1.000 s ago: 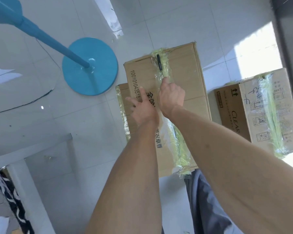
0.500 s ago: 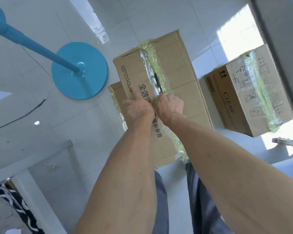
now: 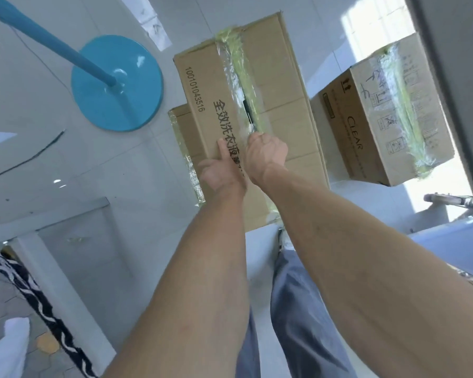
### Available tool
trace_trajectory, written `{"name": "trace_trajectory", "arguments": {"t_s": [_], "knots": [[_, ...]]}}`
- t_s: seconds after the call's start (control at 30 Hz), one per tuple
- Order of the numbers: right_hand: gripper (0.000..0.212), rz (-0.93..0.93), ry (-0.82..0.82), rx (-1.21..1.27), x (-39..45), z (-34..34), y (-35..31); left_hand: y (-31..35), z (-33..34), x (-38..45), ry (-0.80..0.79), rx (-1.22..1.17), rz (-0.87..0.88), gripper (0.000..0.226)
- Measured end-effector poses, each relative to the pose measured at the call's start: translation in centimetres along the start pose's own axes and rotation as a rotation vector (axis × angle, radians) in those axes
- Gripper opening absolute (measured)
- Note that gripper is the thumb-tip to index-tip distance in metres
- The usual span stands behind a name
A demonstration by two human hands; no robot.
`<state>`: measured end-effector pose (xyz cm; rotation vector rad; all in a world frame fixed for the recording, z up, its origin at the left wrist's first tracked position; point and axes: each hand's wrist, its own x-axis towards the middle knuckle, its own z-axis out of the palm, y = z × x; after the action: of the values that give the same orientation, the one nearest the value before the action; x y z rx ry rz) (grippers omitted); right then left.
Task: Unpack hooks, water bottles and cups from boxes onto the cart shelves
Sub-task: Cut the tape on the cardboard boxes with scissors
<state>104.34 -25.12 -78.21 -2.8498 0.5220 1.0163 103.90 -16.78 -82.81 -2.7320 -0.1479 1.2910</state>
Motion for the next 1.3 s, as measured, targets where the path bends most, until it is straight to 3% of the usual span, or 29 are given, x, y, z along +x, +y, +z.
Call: {"name": "trace_trajectory", "arguments": {"t_s": [0.23, 0.7, 0.87, 1.0, 1.13, 1.3], "knots": [[0.047, -0.017, 0.009, 0.048, -3.7, 3.4, 1.3, -0.1, 1.7, 0.4, 0.041, -0.177, -0.032, 0.081], [0.030, 0.034, -0.047, 0.112, -7.2, 6.6, 3.8, 0.5, 3.3, -1.0, 0.126, -0.125, -0.080, 0.089], [0.035, 0.168, -0.127, 0.224, -7.9, 6.1, 3.3, -0.4, 7.8, -7.5, -0.104, -0.245, -0.088, 0.100], [0.032, 0.155, -0.068, 0.234, -8.5, 6.5, 2.9, -2.9, 11.3, -10.2, -0.099, -0.358, -0.039, 0.084], [0.019, 0.125, 0.095, 0.223, -7.6, 6.1, 2.5, -3.8, 11.7, -9.5, -0.076, -0.253, 0.072, 0.096], [0.021, 0.073, 0.141, 0.201, -5.3, 5.4, 2.4, -3.4, 11.9, -9.4, -0.045, -0.223, 0.030, 0.106]]}}
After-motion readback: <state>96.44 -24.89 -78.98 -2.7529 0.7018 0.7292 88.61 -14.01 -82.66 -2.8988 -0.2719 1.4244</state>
